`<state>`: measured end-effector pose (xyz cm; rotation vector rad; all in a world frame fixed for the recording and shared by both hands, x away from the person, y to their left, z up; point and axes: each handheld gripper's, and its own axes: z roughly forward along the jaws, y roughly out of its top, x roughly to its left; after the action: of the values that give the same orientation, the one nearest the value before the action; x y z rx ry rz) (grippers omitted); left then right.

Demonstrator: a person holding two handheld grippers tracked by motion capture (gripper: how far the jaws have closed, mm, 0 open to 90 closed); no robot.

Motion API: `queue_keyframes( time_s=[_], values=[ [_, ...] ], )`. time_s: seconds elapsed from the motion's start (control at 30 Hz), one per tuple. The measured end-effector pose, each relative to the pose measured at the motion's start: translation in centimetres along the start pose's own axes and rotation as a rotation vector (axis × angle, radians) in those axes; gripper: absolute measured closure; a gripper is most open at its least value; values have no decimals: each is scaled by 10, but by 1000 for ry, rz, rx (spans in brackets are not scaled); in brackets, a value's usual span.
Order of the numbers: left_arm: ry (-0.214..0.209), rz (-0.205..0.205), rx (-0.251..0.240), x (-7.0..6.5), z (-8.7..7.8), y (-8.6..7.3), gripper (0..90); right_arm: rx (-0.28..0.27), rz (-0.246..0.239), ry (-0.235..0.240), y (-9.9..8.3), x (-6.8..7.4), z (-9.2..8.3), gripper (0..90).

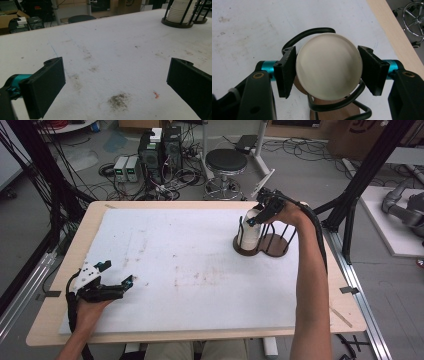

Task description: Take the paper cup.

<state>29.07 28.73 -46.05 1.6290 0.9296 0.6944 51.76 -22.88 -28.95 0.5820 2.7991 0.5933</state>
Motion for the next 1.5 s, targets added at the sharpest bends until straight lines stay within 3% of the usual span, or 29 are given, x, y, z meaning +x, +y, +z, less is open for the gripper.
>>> queue_keyframes(
  time_s=[0.83,1.23,1.5],
  values=[
    [0,0,0,0,0,0,19,-77,-8,-64,19,2,-63,368],
    [0,1,0,0,0,0,18,-80,-6,-71,21,3,-66,368],
    [0,0,0,0,0,0,18,-139,-5,-75,15,15,-75,368]
  ],
)
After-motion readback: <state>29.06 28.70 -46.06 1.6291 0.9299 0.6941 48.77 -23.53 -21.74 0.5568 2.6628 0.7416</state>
